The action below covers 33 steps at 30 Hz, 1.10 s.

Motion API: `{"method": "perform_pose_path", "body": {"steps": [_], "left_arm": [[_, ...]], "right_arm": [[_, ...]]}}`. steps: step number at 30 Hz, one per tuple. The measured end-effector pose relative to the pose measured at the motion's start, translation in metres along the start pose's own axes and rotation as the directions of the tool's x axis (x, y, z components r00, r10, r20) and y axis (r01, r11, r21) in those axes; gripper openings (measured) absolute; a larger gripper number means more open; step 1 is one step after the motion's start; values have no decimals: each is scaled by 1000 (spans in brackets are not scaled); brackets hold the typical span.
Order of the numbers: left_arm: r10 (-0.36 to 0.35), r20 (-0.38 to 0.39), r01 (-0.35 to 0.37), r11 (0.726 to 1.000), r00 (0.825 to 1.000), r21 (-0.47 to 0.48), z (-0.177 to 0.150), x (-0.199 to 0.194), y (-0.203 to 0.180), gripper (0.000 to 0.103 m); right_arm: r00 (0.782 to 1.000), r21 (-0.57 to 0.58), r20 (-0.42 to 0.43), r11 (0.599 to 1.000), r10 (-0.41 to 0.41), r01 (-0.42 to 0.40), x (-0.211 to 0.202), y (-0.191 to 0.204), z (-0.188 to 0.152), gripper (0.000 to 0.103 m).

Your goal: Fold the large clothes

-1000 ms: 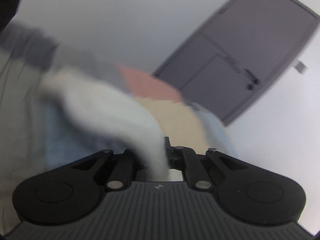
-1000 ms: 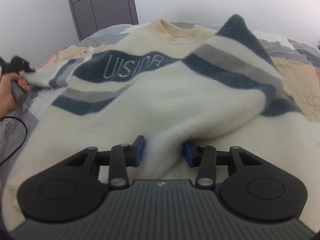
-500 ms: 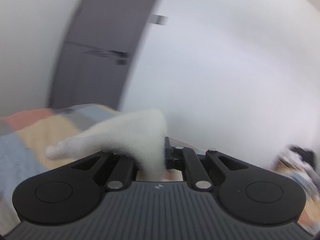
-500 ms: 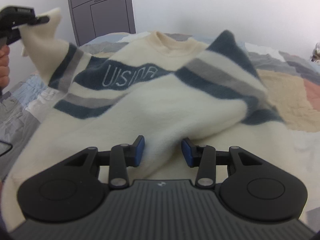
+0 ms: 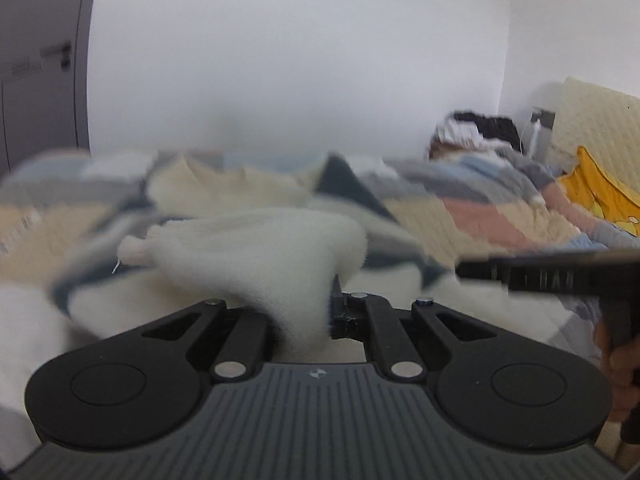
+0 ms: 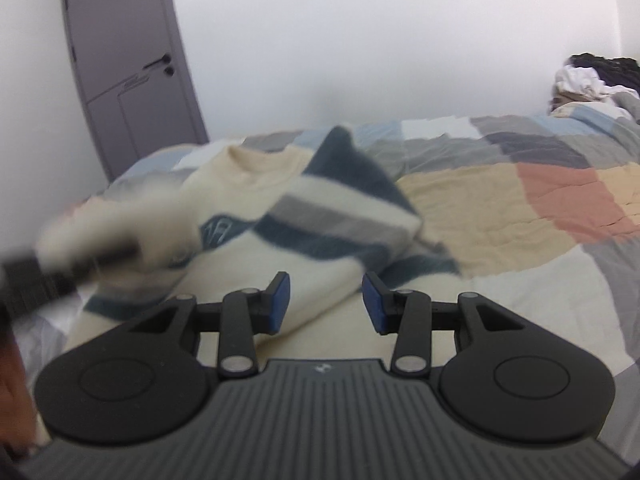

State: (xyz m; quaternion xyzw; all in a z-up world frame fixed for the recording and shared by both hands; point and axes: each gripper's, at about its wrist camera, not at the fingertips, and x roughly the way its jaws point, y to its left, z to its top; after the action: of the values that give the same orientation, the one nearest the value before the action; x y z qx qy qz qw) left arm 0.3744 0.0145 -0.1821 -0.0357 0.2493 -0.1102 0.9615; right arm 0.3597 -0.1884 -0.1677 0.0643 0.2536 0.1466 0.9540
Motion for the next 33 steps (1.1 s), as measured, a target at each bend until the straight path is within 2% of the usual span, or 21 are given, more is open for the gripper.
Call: {"method": "perform_pose_path", "body": {"steps": [3,6,8,10,12,14,17,22,27,31,33], "left_arm": [[-13,-114,9,999,993,-42,-43,12,-6,8],[-21,-163,4,994,986,-108,-52,16,0,9],[-36,-166,9,986,986,-165,-44,15,6,10],[-63,-181,22,975,981,-220,-36,9,13,25],[-95,-186,40,959,978,-280,-31,0,17,56],[-103,-176,41,944,979,-327,-28,-13,20,68],[-92,-189,14,926,978,-377,-27,-32,27,70],[-61,-205,-45,879,977,-475,-26,-68,47,75],[-65,-174,-42,834,983,-551,-31,-105,66,76],[-98,-113,16,821,989,-571,-31,-116,75,76],[-142,-61,83,821,988,-566,-32,-117,77,76]], "right_arm": [[1000,7,5,1000,-13,13,2,-4,0,44],[1000,-5,-22,1000,0,0,7,-2,-5,44],[1000,-10,-25,1000,7,-7,6,-2,-7,44],[1000,-6,-22,1000,12,-12,5,-3,-7,44],[1000,5,-16,1000,18,-18,4,-4,-7,44],[1000,9,-15,1000,25,-24,3,-4,-7,44],[1000,-44,-13,999,27,-27,0,8,-10,44],[996,-88,1,992,87,-87,-8,26,-14,44],[989,-131,20,981,144,-140,-12,41,-17,44],[975,-145,15,966,221,-216,-11,52,-19,44],[969,-152,14,959,245,-240,-11,58,-19,43]]}}
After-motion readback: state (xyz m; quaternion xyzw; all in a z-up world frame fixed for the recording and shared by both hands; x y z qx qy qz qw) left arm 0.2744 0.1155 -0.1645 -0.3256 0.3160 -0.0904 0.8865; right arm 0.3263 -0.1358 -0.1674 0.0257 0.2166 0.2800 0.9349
